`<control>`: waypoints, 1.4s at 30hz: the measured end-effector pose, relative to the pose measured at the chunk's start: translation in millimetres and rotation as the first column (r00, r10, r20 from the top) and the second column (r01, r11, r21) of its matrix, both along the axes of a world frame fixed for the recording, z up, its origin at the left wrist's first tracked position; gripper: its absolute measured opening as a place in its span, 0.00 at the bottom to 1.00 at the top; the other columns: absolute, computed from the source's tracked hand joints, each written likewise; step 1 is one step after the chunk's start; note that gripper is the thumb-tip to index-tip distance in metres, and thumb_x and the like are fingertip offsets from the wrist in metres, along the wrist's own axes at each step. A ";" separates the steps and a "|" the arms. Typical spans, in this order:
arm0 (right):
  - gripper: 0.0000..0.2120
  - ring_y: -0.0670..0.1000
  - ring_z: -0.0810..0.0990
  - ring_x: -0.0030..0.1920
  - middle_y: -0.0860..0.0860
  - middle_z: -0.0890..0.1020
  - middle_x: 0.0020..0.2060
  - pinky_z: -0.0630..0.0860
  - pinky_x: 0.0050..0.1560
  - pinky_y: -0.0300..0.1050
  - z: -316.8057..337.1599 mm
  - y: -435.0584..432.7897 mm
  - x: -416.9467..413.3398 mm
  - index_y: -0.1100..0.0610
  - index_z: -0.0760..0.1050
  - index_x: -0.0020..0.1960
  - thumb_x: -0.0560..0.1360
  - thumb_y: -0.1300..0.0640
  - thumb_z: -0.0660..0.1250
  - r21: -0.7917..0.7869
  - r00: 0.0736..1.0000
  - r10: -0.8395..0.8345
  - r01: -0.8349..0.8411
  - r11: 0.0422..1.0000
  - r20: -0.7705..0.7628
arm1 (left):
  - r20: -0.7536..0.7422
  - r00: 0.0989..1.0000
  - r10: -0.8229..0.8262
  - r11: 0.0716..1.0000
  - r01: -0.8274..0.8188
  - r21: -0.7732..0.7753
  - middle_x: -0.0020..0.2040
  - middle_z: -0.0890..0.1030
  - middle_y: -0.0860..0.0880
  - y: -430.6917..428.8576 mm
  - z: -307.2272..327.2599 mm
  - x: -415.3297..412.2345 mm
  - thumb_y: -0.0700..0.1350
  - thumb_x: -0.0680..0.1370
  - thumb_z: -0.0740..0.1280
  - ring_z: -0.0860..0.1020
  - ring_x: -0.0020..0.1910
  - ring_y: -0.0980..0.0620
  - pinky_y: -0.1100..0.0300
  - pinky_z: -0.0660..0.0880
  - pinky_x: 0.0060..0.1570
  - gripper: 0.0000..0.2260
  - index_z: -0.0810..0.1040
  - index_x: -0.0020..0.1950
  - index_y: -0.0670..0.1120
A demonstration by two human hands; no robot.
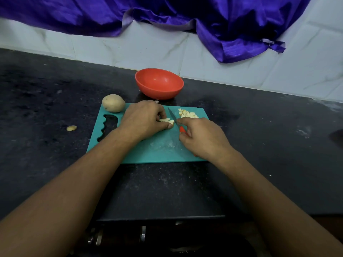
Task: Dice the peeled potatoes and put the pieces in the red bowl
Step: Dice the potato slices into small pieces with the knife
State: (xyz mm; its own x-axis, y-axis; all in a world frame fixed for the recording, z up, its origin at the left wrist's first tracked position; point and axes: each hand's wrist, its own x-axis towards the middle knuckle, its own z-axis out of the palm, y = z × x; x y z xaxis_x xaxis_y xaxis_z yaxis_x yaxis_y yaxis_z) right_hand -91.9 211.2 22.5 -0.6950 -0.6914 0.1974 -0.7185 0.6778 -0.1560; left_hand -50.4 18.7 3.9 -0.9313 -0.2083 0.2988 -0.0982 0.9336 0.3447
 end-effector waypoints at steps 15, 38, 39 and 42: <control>0.22 0.48 0.74 0.44 0.43 0.70 0.33 0.69 0.41 0.45 2.0 0.4 -3.2 0.44 0.72 0.74 0.80 0.51 0.61 0.000 1.000 0.011 -0.011 1.000 0.000 | 0.139 0.985 -0.099 0.978 0.071 0.195 0.46 0.82 0.60 -13.9 14.4 8.8 0.55 0.72 0.78 0.79 0.46 0.64 0.59 0.78 0.50 0.13 0.85 0.56 0.56; 0.21 0.46 0.71 0.40 0.42 0.67 0.30 0.67 0.39 0.45 1.5 -0.1 -2.4 0.44 0.73 0.73 0.80 0.51 0.61 -0.009 0.999 0.042 -0.042 0.999 0.020 | 0.097 0.987 -0.129 0.972 0.106 0.208 0.49 0.83 0.58 -15.9 12.4 6.1 0.47 0.79 0.70 0.80 0.49 0.60 0.62 0.74 0.48 0.07 0.86 0.55 0.53; 0.22 0.46 0.71 0.41 0.42 0.67 0.30 0.68 0.40 0.45 1.5 0.6 -3.4 0.44 0.73 0.73 0.80 0.51 0.61 -0.014 0.999 0.036 -0.036 0.999 0.024 | 0.096 0.985 -0.145 0.969 0.122 0.214 0.49 0.83 0.58 -16.3 12.5 6.5 0.51 0.79 0.71 0.80 0.48 0.60 0.62 0.74 0.47 0.06 0.85 0.54 0.53; 0.23 0.46 0.71 0.40 0.42 0.67 0.30 0.70 0.41 0.46 1.1 3.0 -5.1 0.45 0.73 0.74 0.79 0.51 0.62 -0.033 0.999 0.034 -0.033 0.999 0.040 | 0.102 0.982 -0.158 0.974 0.139 0.178 0.48 0.83 0.57 -14.9 10.0 6.3 0.61 0.73 0.75 0.79 0.47 0.60 0.58 0.78 0.48 0.15 0.85 0.53 0.53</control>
